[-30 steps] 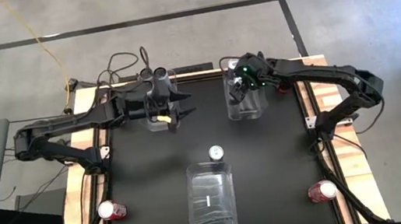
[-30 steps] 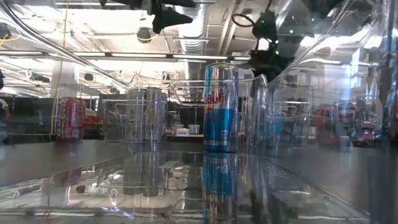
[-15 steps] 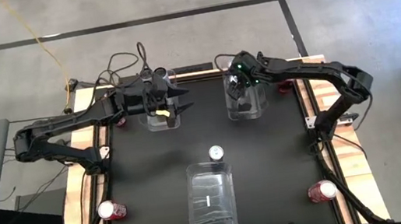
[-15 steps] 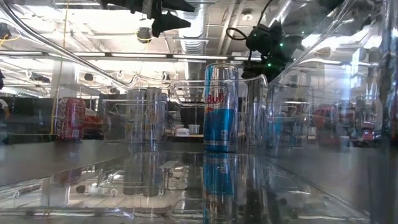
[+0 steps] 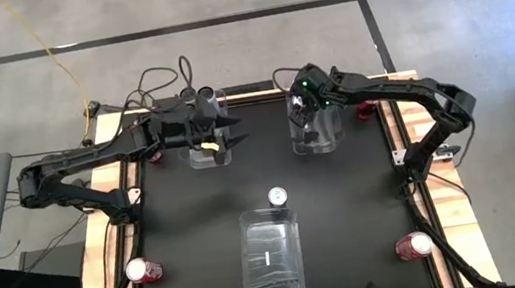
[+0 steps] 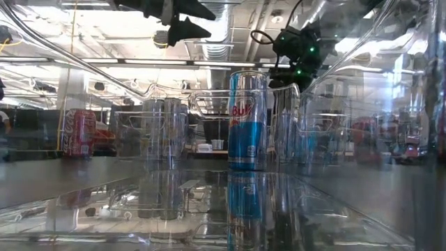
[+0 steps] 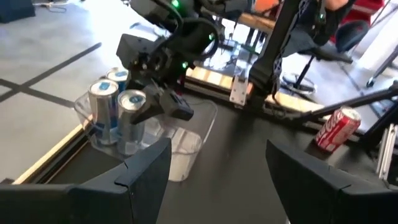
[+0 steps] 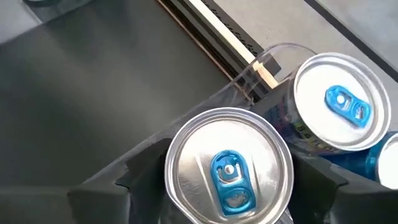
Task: Sort soda cans
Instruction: Put the top blue soda can into the top right transparent bin
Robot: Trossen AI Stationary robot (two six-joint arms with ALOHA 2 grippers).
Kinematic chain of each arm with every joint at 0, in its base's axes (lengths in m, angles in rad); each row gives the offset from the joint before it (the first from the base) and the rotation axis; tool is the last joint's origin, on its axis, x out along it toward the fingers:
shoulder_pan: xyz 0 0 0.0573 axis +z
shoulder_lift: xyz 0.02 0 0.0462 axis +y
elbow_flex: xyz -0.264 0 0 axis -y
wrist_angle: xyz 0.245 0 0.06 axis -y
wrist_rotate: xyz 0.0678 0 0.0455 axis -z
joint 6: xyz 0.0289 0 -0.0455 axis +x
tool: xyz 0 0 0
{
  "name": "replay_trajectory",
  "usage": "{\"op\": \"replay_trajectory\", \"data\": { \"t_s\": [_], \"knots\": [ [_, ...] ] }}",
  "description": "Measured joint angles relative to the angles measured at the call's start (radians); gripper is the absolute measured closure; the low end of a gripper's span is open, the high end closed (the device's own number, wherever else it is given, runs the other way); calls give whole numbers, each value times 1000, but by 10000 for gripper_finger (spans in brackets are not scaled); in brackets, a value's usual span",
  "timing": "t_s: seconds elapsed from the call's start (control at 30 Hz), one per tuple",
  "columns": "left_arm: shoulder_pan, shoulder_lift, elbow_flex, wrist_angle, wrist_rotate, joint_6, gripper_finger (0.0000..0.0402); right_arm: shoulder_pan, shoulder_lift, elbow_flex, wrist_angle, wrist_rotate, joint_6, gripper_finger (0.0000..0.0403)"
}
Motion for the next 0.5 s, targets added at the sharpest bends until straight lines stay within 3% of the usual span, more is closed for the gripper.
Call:
{"op": "replay_trajectory", "data": {
  "t_s": [0.3, 0.5],
  "knots": [
    [-9, 0, 0, -40, -2, -6, 145, 1, -28, 2, -3, 25, 43, 49],
    [-37, 11, 1, -93, 19, 6, 145, 4, -109, 2, -27, 42, 89, 34]
  ]
}}
